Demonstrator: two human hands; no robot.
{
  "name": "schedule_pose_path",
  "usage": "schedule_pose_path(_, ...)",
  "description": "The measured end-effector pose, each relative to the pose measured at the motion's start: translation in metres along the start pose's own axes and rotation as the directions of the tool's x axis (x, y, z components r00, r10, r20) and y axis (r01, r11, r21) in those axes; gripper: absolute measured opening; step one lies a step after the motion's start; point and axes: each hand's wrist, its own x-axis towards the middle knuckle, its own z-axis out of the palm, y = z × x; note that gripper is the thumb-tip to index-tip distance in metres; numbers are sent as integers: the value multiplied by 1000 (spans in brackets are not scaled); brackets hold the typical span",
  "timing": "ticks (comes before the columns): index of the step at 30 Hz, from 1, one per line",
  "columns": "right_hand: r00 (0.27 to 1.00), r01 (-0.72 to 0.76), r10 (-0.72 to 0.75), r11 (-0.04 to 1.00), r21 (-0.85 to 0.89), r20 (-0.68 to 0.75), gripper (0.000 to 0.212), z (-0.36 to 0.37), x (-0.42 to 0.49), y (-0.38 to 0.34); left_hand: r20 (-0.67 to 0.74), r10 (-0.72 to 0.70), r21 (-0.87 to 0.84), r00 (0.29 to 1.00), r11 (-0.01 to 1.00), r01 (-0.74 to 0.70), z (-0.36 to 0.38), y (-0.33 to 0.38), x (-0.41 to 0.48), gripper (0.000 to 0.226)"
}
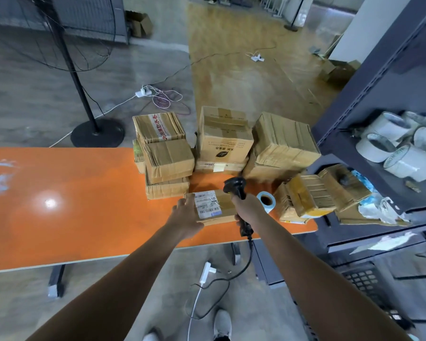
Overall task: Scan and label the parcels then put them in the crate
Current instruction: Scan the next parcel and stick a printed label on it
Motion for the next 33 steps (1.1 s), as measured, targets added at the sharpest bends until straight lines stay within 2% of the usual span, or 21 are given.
schedule_pose_path(4, 1000, -11, 11, 1000, -23, 9, 24, -17, 34, 19, -21, -34, 38, 999, 999, 35, 10, 13, 17, 89)
schedule_pose_path(11, 994, 17, 6, 979, -205, 112, 11, -29, 87, 38, -74, -72, 96, 995, 992, 79, 35, 39, 44, 89)
schedule_pose_path(17, 993, 14, 16, 967, -254, 114, 23, -26, 115, 48, -93, -127, 110, 988, 985, 137, 56, 56, 58, 89)
schedule_pose_path(24, 984, 106, -54, 943, -315, 172, 29, -34, 118, 56, -107, -114, 117, 988, 985, 127, 70, 68, 62, 90)
schedule_pose_path(27, 979, 186, -137, 907, -378, 153, 26, -43, 114, 55, -114, -107, 114, 988, 986, 120, 73, 75, 63, 90)
schedule_pose_path(29, 974, 225, -211, 867, -446, 81, 29, -50, 113, 55, -120, -96, 108, 988, 988, 109, 75, 79, 64, 90)
schedule_pose_path(32, 932, 240, -362, 680, -693, -32, 32, -60, 111, 62, -118, -88, 105, 989, 989, 100, 79, 85, 63, 89)
schedule_pose_path(33, 931, 221, -363, 647, -730, -40, 34, -62, 113, 65, -118, -89, 104, 989, 989, 102, 80, 87, 62, 89)
